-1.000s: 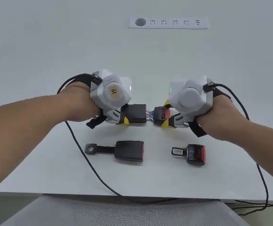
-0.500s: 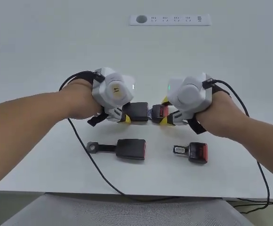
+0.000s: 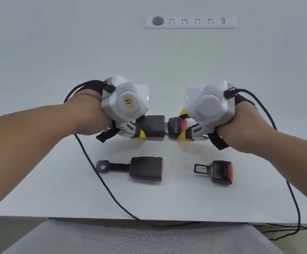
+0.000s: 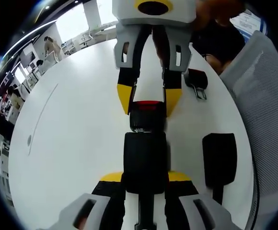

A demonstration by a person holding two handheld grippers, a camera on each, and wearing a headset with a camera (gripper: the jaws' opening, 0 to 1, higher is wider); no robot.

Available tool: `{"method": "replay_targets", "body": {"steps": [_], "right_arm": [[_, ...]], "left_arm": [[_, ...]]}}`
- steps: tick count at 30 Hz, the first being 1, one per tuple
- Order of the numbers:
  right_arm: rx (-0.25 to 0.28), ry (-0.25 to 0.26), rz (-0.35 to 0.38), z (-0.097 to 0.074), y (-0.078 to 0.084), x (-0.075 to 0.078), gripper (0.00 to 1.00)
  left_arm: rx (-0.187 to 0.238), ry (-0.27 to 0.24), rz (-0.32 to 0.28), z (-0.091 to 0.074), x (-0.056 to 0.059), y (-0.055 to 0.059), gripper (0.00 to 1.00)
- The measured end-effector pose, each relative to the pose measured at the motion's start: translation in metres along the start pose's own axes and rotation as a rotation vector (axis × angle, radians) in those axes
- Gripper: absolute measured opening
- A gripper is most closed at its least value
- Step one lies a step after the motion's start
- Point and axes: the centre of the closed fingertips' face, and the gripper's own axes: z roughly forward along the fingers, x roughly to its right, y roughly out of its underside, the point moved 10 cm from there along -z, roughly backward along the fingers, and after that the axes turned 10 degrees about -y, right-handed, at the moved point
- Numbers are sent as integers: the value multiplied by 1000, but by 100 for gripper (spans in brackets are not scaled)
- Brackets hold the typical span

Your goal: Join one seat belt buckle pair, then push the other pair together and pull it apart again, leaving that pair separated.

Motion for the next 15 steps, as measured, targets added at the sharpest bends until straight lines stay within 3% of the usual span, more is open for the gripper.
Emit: {"method": "replay_targets", "body": {"steps": [15], "right_arm": [[-11,-15,-29,-4,0,-3,27]], "left_arm": [[11,3,-7,-2,-2,2,31]]}}
